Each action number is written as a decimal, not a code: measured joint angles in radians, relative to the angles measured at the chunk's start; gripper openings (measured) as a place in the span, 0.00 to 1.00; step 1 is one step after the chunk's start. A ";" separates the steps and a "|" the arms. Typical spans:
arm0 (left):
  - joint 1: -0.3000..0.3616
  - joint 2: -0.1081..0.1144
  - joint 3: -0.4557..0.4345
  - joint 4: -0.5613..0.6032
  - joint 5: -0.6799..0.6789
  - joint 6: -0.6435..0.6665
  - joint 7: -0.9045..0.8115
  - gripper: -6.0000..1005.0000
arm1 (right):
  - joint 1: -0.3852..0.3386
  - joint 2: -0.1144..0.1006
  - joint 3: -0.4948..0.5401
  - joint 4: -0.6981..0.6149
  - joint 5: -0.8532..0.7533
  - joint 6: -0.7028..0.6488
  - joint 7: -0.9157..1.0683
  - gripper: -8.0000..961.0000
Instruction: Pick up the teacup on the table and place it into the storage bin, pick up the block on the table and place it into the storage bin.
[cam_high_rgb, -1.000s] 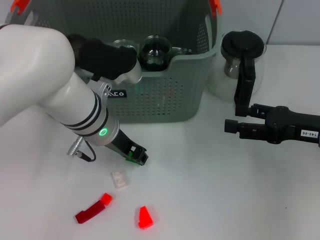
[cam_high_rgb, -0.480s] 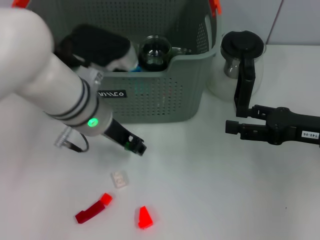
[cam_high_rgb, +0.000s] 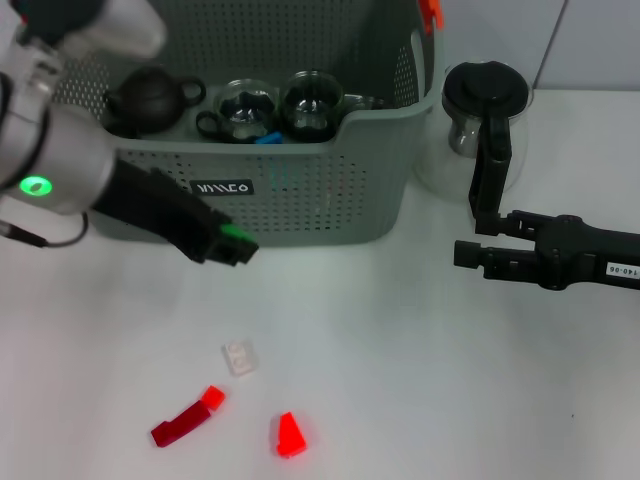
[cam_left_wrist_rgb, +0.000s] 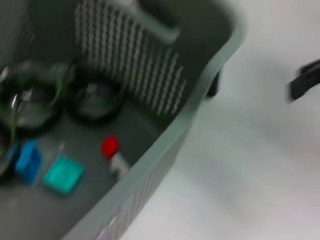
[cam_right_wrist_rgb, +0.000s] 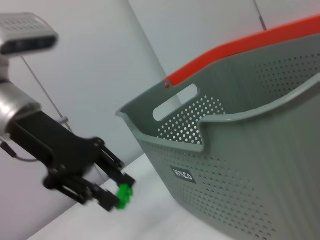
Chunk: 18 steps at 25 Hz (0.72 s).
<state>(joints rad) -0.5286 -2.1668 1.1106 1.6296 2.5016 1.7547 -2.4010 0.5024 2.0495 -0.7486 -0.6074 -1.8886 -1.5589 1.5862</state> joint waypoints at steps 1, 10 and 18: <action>-0.005 0.002 -0.044 0.003 -0.034 0.023 0.033 0.42 | 0.000 0.000 0.000 0.000 0.001 0.001 0.000 0.92; -0.121 0.040 -0.299 -0.021 -0.248 0.078 0.106 0.42 | 0.000 0.001 0.000 0.000 0.002 -0.001 0.000 0.92; -0.277 0.087 -0.294 -0.279 -0.242 -0.188 0.099 0.42 | -0.001 0.007 0.000 -0.002 0.004 -0.009 0.000 0.92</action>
<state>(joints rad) -0.8059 -2.0803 0.8164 1.3509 2.2597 1.5667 -2.3018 0.5012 2.0567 -0.7486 -0.6094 -1.8849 -1.5677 1.5861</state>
